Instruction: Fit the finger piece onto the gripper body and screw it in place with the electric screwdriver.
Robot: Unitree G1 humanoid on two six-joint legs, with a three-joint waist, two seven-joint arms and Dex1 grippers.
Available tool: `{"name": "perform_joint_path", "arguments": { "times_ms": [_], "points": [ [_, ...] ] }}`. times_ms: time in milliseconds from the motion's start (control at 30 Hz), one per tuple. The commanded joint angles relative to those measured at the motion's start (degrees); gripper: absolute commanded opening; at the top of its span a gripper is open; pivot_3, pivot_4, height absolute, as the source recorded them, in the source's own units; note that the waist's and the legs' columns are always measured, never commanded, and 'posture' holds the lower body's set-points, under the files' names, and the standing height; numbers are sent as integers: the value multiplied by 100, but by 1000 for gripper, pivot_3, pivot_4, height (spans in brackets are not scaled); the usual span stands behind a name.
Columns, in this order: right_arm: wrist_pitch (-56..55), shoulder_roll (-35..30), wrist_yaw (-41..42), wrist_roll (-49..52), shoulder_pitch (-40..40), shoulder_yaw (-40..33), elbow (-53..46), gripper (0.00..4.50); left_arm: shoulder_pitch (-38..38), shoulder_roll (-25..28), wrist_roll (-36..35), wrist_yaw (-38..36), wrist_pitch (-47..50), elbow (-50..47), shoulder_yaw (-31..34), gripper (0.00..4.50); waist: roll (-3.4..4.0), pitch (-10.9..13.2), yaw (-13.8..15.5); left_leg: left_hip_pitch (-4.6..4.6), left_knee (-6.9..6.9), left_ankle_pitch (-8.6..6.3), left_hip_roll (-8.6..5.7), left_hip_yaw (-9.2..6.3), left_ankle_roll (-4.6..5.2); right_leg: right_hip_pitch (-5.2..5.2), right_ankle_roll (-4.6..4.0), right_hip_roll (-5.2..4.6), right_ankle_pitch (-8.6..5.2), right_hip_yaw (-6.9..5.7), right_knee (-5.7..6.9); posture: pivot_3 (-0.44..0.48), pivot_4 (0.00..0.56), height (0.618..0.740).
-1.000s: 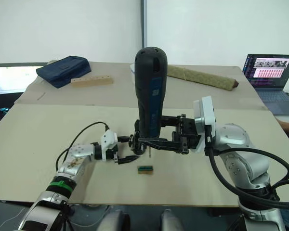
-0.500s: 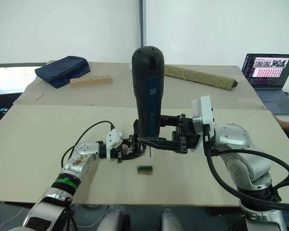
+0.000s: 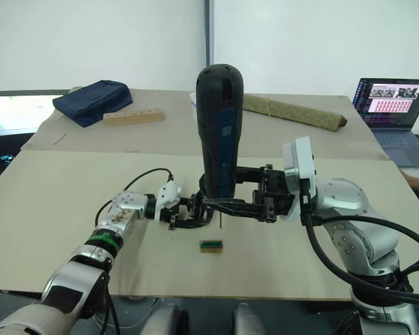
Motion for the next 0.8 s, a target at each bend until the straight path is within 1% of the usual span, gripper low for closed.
{"name": "perform_joint_path", "arguments": {
  "times_ms": [33, 67, 100, 133, 167, 267, 367, 433, 567, 633, 733, 800],
  "points": [
    [4, -80, -14, 215, -47, -253, -227, 1937, -81, -108, 80, 44, -193, 199, 59, 2819, 0, 0, 2, 0, 0, 0, 0, -1, 0, 0, 0, 0, 0, 0, 0, 0, 150, 740],
    [14, -86, -19, 224, -46, -253, -228, 1937, -76, -103, 84, 52, -211, 216, 81, 3344, 0, 0, 2, 0, 0, 0, 0, -1, 0, 0, 0, 0, 0, 0, 1, 0, 150, 740],
    [22, -90, -22, 231, -46, -254, -229, 1937, -62, -91, 95, 57, -257, 225, 95, 3671, 0, 0, 1, 0, 1, 0, 0, -2, 0, 0, 0, 0, 0, 0, 2, 0, 150, 740],
    [34, -97, -27, 248, -41, -262, -238, 1937, -27, -70, 97, 62, -290, 205, 113, 4136, 0, 0, 0, 0, 3, 0, 0, -2, 0, 0, 0, 0, 0, 0, 3, 0, 150, 740],
    [44, -103, -29, 260, -37, -268, -245, 1937, 8, -53, 85, 67, -296, 180, 135, 4421, 0, 0, -4, 1, 3, 0, 0, -2, 0, 0, 0, 0, 0, 0, 4, 0, 150, 740],
    [62, -117, -23, 281, -23, -285, -253, 1937, 231, 51, -10, 101, -355, -79, 235, 4421, 0, 0, -15, 1, 3, 0, 1, -3, 0, 0, 0, 1, 0, 0, 5, 0, 150, 740],
    [61, -126, -18, 293, 2, -304, -263, 1937, 624, 202, -153, 217, -195, -680, 380, 4421, 0, 0, -74, 2, 2, 0, 6, -3, 0, -1, 0, 2, 0, 0, 5, 0, 150, 740],
    [49, -130, -4, 291, 32, -314, -262, 1937, 1029, 335, -316, 238, 159, -1375, 444, 4421, 0, 0, -118, 4, 2, 0, 9, -4, 0, -2, 0, 3, 1, 0, 8, 0, 150, 740],
    [17, -114, 17, 266, 85, -313, -257, 1937, 1867, 574, -359, 762, 987, -2921, 453, 4421, 0, 0, -132, 12, -1, 0, 15, -6, 0, -3, -1, 6, 1, 0, 17, 0, 150, 740],
    [-5, -99, 38, 244, 103, -305, -242, 1937, 2128, 557, -362, 1164, 1523, -3525, 447, 4421, 1, 0, -112, 13, -1, 0, 15, -7, 0, -1, -1, 5, 0, 0, 20, 0, 150, 740],
    [-47, -63, 65, 204, 108, -278, -209, 1937, 2377, 422, -301, 1723, 2094, -4185, 366, 4421, 0, 0, -68, 11, 1, 0, 12, -6, 0, 0, 0, 2, 0, 0, 18, 0, 150, 740],
    [-70, -36, 80, 181, 104, -261, -196, 1937, 2485, 331, -213, 2032, 2301, -4450, 283, 4421, 0, 0, -54, 9, 2, 0, 9, -5, 0, 1, 0, -1, 0, 0, 15, 0, 150, 740]
  ]
}}
